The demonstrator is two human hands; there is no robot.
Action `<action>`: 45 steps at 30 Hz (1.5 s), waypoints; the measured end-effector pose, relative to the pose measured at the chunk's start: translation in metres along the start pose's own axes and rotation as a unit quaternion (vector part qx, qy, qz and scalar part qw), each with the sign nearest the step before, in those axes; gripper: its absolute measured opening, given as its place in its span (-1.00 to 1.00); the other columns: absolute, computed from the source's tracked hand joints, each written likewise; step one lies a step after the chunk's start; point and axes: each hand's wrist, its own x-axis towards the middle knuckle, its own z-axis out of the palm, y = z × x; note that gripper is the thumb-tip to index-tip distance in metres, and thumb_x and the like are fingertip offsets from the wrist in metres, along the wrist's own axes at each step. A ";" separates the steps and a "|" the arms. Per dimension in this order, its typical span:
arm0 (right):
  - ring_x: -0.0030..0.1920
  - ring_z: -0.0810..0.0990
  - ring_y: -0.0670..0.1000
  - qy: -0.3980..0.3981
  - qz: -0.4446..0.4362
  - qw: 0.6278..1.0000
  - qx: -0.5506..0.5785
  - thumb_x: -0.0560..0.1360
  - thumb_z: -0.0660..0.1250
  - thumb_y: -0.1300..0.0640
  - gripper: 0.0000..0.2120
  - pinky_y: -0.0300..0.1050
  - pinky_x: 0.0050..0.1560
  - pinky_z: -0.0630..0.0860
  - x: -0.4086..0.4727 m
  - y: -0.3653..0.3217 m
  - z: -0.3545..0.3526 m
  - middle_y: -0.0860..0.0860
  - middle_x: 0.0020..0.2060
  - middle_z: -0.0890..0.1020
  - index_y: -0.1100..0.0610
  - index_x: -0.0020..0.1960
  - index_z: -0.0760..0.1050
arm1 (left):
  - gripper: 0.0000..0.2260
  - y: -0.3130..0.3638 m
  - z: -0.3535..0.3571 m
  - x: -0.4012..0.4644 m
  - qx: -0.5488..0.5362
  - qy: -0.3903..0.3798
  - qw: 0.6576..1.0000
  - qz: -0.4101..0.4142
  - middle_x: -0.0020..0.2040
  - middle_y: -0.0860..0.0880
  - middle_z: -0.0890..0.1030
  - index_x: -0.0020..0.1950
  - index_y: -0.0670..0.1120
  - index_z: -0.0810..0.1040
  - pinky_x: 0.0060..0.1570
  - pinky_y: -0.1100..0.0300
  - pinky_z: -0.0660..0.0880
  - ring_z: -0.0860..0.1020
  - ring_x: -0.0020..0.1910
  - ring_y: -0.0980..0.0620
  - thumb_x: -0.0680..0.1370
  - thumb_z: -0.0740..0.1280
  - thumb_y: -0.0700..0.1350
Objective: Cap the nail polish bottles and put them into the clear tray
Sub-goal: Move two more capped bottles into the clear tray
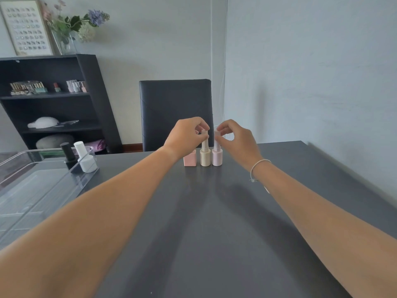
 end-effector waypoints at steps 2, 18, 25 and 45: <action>-0.19 0.52 -0.04 0.008 -0.002 1.000 -0.005 0.47 0.29 0.04 -0.95 -0.27 -0.28 0.36 0.001 -0.001 0.002 -0.17 -0.28 0.53 -0.02 -0.13 0.43 | -0.94 0.000 0.001 0.000 -0.010 0.006 1.000 -0.005 -0.18 0.06 0.57 -0.08 -0.02 0.56 -0.31 0.29 0.49 0.55 -0.13 0.11 0.48 0.33 -0.15; -0.14 0.57 0.01 0.016 -0.031 0.999 -0.015 0.46 0.30 0.08 -0.93 -0.17 -0.18 0.44 0.002 -0.033 -0.016 -0.16 -0.29 0.54 -0.01 -0.17 0.41 | -0.95 0.021 -0.038 -0.006 -0.031 0.057 0.998 0.028 -0.19 0.12 0.57 -0.11 -0.01 0.56 -0.24 0.51 0.41 0.54 -0.18 0.20 0.46 0.38 -0.15; -0.20 0.53 -0.18 0.010 -0.083 0.996 0.034 0.45 0.31 0.08 -0.94 -0.37 -0.22 0.36 0.014 -0.101 -0.004 -0.21 -0.32 0.53 0.00 -0.17 0.43 | -0.93 0.029 -0.123 -0.018 -0.053 0.118 0.991 0.036 -0.23 0.16 0.56 -0.07 -0.07 0.58 -0.28 0.54 0.42 0.52 -0.30 0.25 0.47 0.38 -0.17; -0.25 0.48 -0.16 -0.152 -0.118 0.973 0.131 0.46 0.31 0.11 -0.94 -0.37 -0.32 0.38 0.020 -0.244 0.232 -0.16 -0.31 0.49 0.06 -0.14 0.44 | -0.97 -0.162 -0.297 -0.129 0.126 0.162 0.972 -0.117 -0.19 0.09 0.56 -0.12 -0.01 0.57 -0.17 0.24 0.50 0.54 -0.18 0.11 0.46 0.39 -0.13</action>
